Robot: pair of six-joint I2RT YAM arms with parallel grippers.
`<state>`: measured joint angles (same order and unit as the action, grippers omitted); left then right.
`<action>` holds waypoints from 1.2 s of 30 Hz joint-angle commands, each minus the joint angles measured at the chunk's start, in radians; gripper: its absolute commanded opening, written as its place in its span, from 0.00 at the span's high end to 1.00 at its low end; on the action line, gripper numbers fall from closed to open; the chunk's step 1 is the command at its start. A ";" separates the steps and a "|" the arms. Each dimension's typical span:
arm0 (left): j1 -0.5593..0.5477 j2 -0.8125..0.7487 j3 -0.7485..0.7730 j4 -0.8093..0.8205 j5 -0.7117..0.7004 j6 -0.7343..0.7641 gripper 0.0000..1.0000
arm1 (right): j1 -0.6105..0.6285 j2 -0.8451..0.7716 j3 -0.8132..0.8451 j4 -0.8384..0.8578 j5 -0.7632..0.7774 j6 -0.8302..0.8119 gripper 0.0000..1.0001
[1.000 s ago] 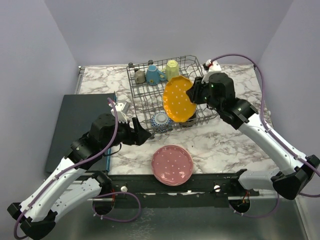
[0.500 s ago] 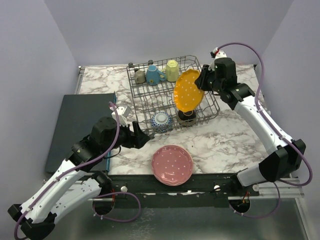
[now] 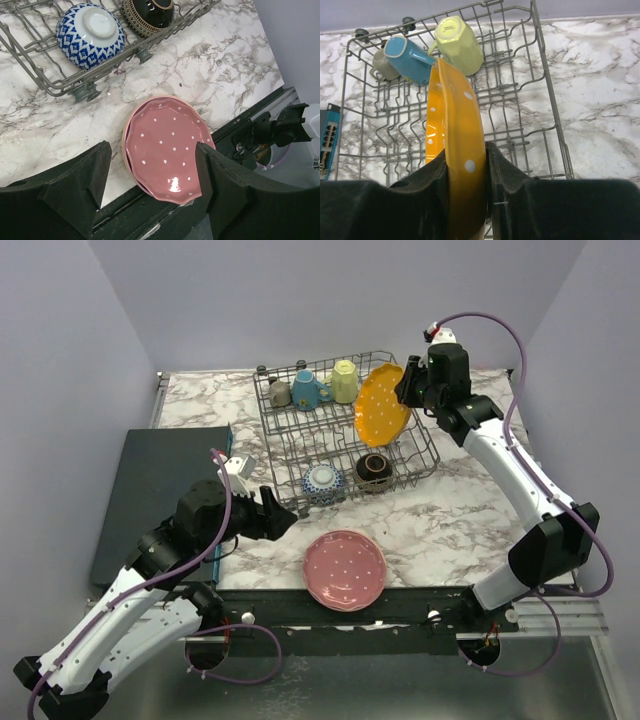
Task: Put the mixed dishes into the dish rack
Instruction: Insert the plate into the dish rack.
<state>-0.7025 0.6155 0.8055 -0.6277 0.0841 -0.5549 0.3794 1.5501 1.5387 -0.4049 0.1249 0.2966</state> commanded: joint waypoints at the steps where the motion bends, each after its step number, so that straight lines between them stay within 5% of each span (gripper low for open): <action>1: -0.005 -0.016 -0.015 0.025 -0.029 0.013 0.26 | -0.004 0.006 0.068 0.169 0.090 -0.045 0.99; 20: -0.005 -0.013 -0.018 0.029 -0.031 0.016 0.26 | -0.004 0.054 -0.015 0.486 0.249 -0.354 0.99; 36: -0.005 -0.004 -0.018 0.029 -0.032 0.018 0.26 | -0.004 0.149 -0.037 0.577 0.257 -0.501 1.00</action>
<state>-0.7025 0.6109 0.7998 -0.6224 0.0738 -0.5545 0.3794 1.6985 1.4834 -0.0040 0.3523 -0.1593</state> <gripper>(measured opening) 0.742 0.295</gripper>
